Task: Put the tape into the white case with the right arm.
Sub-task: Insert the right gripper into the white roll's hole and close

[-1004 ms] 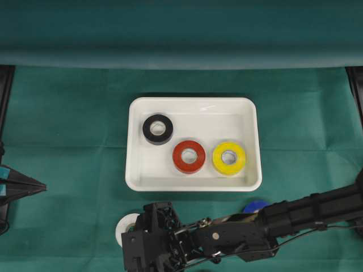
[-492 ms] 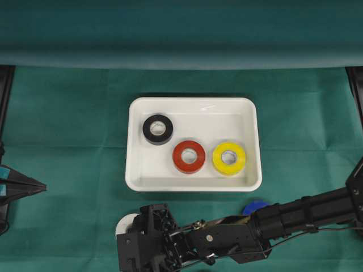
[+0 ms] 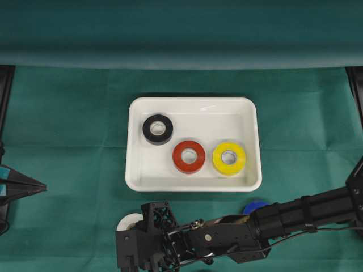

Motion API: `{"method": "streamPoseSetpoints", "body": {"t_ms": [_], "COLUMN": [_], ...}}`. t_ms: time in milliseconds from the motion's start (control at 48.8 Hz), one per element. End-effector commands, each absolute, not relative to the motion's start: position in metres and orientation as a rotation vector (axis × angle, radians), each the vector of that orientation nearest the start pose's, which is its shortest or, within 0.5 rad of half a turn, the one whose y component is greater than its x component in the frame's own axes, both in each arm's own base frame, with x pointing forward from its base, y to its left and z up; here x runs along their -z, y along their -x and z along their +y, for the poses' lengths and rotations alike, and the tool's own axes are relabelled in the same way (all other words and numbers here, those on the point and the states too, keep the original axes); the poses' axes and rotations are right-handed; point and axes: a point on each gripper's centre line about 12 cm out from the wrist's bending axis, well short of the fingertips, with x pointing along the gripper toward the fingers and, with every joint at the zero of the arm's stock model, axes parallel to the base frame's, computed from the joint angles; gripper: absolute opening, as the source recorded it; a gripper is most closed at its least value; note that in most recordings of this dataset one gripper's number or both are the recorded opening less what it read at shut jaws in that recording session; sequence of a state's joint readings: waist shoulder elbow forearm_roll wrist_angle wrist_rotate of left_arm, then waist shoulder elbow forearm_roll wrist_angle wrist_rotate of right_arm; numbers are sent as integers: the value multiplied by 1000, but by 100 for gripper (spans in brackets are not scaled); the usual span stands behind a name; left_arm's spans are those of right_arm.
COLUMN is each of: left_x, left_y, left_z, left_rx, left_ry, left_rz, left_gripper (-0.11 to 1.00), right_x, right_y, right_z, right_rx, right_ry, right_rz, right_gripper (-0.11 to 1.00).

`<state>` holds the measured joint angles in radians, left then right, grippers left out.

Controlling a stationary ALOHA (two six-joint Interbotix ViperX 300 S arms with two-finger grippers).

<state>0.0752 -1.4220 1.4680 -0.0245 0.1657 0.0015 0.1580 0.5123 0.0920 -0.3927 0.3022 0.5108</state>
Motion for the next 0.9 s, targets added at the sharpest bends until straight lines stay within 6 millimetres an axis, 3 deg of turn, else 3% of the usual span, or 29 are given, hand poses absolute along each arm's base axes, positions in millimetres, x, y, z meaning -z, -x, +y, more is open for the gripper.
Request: {"method": "streamPoseSetpoints", "body": {"t_ms": [0,164,369,533,881], "left_x": [-196,-196,-196,-196,-196], "left_y": [-128,-128,-128,-128,-128], "left_z": [10,10,10,10,10], "left_rx": [-76,-77,-77,-77,-77], "left_ry": [31,32,32,32,32], "left_rz": [197,200,197,197,198], "left_gripper": [0,0,0,0,0], "right_x": [-115,-128,-167,-185,-185], "right_y": [-520,-519,-511,-506,-507], "right_z": [68,67,61,59,54], "right_rx": [17,29,70,82,89], "right_ry": [-9,-9,-6,-8,-11], "right_rz": [840,837,838,827,821], "right_gripper": [2,2,2,2,2]}}
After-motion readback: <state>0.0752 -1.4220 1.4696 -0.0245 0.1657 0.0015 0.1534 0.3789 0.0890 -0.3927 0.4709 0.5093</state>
